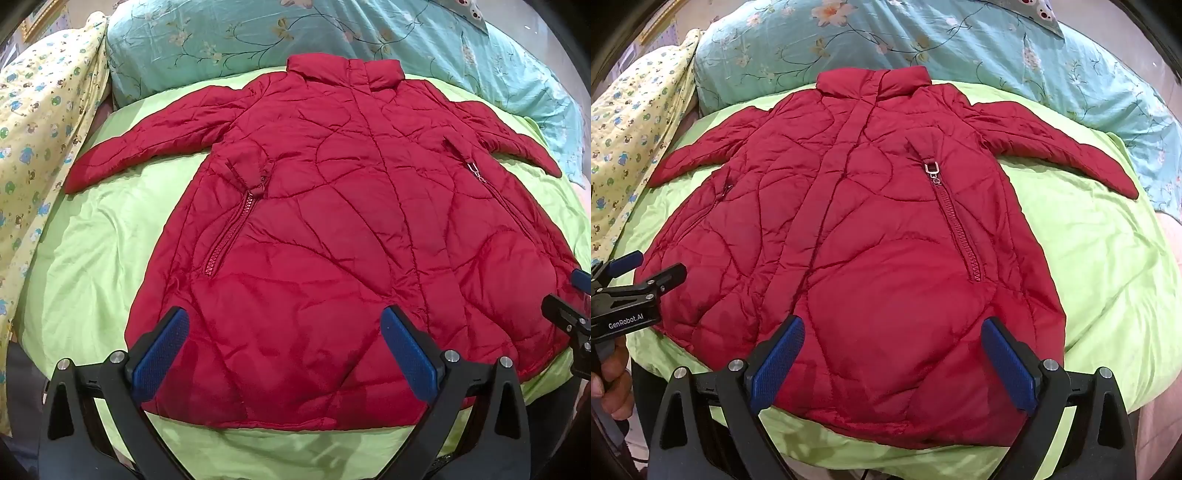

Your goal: Fold large clothes

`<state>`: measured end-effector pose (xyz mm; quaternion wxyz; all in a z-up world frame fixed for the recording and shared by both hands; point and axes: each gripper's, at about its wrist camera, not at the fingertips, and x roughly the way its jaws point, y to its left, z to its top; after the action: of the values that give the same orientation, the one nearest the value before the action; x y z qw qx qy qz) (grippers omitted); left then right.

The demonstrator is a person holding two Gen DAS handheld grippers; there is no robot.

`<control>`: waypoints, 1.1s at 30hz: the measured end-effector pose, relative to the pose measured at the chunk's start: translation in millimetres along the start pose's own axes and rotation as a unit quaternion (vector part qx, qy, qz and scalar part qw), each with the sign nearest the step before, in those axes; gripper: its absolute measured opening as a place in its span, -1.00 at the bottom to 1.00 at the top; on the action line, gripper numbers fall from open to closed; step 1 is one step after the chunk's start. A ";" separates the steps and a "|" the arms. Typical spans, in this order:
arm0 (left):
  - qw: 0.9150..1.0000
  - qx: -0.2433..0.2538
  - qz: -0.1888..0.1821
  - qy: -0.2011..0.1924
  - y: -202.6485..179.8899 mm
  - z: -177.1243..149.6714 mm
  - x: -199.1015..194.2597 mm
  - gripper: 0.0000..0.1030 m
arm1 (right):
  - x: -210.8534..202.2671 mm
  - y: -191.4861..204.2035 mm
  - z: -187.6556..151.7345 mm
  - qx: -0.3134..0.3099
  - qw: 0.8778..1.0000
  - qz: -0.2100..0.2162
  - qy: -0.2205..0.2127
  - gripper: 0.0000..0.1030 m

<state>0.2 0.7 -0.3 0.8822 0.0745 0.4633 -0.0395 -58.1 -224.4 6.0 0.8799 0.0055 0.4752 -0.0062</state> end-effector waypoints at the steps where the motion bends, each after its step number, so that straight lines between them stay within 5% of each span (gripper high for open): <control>1: 1.000 0.000 0.000 0.000 0.6 -0.2 0.1 1.00 | 0.1 0.5 0.1 0.000 1.000 0.001 0.000 0.89; 33: 1.000 -0.005 -0.009 0.004 -3.2 -2.8 5.4 1.00 | -0.7 3.1 3.5 -0.002 1.000 0.014 0.000 0.89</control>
<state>0.6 -2.0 -6.7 0.8803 0.0658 0.4677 -0.0447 -55.5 -221.4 8.5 0.8798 0.0106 0.4751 0.0074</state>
